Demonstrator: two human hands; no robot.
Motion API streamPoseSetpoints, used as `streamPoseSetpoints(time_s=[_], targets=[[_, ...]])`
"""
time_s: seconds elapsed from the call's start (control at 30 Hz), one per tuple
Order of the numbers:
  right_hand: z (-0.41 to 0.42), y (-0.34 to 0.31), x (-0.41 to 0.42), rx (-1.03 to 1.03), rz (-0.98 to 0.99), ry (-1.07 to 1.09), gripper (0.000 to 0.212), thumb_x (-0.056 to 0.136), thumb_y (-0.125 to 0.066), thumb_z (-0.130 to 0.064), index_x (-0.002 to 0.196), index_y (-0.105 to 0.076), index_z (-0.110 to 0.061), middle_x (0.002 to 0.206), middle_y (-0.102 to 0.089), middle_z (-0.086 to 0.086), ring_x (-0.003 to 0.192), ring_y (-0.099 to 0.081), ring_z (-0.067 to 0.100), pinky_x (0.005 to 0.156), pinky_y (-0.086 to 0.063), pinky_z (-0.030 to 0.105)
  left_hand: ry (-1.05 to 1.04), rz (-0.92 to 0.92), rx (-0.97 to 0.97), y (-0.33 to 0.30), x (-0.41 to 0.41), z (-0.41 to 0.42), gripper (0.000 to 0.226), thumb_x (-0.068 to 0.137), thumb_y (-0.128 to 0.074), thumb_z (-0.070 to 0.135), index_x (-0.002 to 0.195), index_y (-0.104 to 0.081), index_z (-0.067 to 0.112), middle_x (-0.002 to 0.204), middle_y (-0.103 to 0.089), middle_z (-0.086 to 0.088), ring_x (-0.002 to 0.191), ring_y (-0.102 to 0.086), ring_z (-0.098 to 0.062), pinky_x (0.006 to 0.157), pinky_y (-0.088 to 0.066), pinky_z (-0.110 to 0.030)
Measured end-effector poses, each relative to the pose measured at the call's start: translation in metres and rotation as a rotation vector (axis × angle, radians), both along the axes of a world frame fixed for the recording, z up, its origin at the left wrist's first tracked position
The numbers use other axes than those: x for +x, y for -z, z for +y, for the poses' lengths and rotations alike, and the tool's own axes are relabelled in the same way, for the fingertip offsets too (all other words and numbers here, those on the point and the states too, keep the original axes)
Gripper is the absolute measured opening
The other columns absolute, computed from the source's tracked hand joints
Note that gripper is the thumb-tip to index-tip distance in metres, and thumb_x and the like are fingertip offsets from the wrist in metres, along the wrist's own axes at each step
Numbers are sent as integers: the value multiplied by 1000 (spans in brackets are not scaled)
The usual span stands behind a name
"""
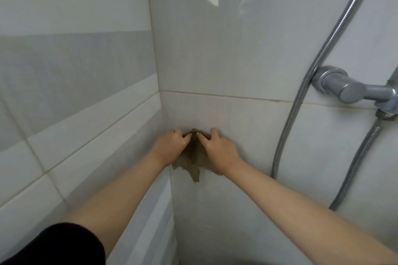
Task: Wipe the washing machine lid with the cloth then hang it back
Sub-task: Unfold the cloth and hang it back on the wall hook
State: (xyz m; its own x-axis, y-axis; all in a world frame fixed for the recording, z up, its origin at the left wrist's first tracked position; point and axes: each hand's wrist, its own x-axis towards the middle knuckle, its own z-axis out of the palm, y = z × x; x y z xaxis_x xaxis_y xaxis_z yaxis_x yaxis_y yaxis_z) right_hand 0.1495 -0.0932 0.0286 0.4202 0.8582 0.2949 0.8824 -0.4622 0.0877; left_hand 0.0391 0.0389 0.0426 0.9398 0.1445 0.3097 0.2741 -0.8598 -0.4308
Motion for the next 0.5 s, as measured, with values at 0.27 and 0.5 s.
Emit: streamPoseSetpoints(time_s=[0.27,0.5], targets=[[4,27,-7,104,395,25,72,89,-55,-17,149,-17,-31,124,-46,19,106,-56,37,87,-51,41,-114,-164,-727,36,7,-3,46,94,-40,18,139,-42,25,114,-51,-13,105,-53,-31,80,-45,-34],[-14,17,-22,81,507,76,61,83,-54,-21,141,-36,-28,120,-45,14,109,-52,36,90,-49,39,-330,-106,-945,25,0,-18,61,87,-46,18,142,-31,41,152,-7,-14,137,-12,-38,114,-21,-46]])
